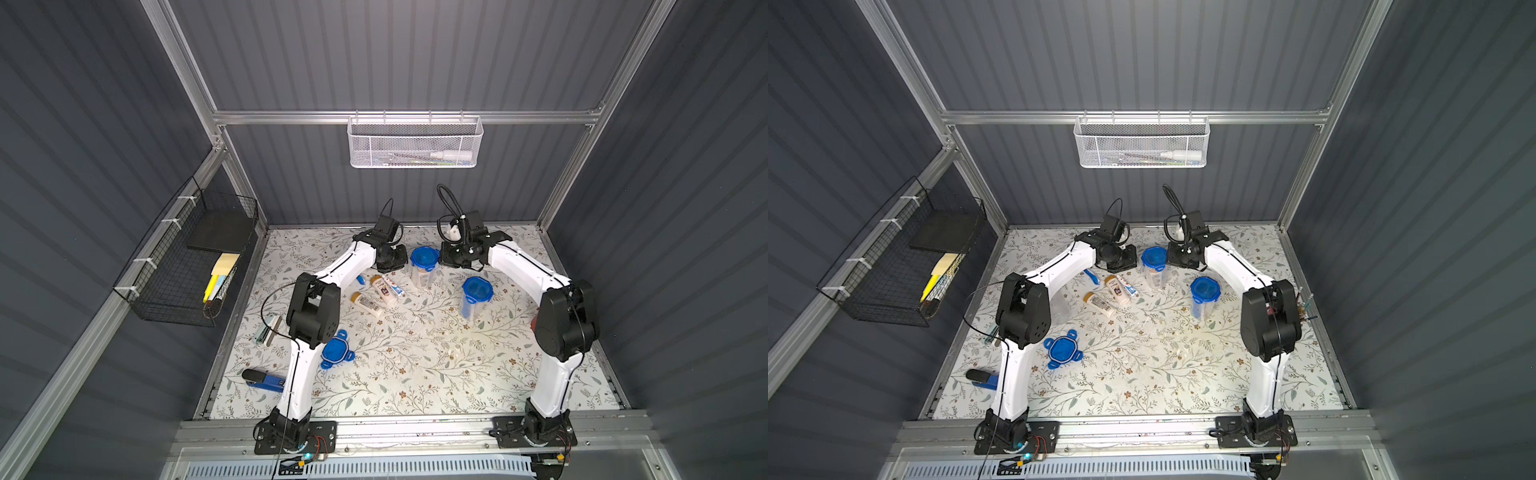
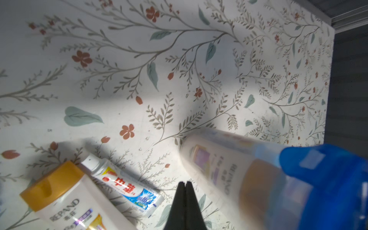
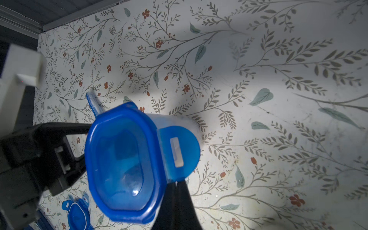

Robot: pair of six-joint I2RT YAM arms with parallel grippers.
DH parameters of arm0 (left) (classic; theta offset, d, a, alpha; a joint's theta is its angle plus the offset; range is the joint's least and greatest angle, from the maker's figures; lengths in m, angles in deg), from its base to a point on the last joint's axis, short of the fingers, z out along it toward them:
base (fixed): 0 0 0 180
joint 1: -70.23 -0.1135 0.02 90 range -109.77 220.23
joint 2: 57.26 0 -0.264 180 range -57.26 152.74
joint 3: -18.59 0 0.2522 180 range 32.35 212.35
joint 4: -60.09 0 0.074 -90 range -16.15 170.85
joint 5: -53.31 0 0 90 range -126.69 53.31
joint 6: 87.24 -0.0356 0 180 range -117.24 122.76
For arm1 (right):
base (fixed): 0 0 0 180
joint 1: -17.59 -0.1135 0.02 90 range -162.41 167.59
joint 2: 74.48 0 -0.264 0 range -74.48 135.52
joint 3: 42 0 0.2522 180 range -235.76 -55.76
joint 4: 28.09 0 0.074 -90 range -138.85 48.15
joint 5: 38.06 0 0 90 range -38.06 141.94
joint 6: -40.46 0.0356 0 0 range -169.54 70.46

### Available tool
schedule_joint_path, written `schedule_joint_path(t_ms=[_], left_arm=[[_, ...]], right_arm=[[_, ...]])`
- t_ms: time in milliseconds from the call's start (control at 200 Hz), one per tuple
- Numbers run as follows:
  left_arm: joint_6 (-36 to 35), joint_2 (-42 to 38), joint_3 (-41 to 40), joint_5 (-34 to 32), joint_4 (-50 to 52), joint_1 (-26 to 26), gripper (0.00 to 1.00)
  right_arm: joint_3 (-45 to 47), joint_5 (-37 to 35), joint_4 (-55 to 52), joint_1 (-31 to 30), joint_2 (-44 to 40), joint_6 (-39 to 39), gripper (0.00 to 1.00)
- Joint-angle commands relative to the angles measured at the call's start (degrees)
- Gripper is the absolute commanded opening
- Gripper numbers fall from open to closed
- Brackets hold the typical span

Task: Take out toiletry kits
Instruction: Adjust the container at the center of the board.

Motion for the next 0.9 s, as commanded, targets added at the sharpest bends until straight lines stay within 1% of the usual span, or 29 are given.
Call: schedule_joint_path(t_ms=[0, 365, 480, 575, 775, 895], left_arm=[[0.0, -4.5, -2.3, 1.7, -1.9, 0.3, 0.00], [-0.3, -5.4, -3.9, 2.0, -0.8, 2.5, 0.00], [-0.6, -6.2, -4.0, 1.7, -0.4, 2.6, 0.00], [-0.8, -6.8, -3.7, 1.1, 0.2, 2.6, 0.00], [-1.7, -8.1, -0.2, 0.0, 1.9, 2.6, 0.00], [-1.9, -8.2, 3.3, -0.2, 2.2, 2.6, 0.00]], right_arm=[[-3.4, -0.7, -2.0, 0.0, 2.2, -1.8, 0.00], [-8.1, -1.8, 4.3, 0.1, 7.2, -3.2, 0.00], [-9.4, -0.6, 8.0, 0.3, 8.4, -4.1, 0.03], [-11.6, 0.3, 8.3, 0.3, 9.8, -4.7, 0.06], [-12.8, 0.7, 9.4, 0.7, 11.1, -4.5, 0.07], [-10.1, -0.8, 10.0, 1.0, 9.0, -4.0, 0.07]])
